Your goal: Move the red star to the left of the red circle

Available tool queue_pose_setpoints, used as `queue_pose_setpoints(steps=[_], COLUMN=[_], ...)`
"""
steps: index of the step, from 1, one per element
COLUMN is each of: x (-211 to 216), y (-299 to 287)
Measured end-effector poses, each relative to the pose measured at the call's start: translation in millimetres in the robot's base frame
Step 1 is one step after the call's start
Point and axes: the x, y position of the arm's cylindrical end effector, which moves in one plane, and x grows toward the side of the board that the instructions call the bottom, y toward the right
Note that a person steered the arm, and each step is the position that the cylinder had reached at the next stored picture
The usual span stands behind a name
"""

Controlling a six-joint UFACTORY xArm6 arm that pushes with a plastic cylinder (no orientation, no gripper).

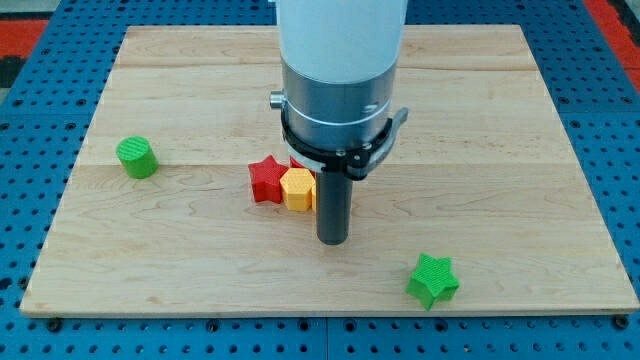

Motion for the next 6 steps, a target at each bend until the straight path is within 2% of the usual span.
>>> queue_pose_setpoints(steps=[1,2,3,4,6], x=[2,5,-38,-43,-87], y=[-2,-66,-88,-108,-66])
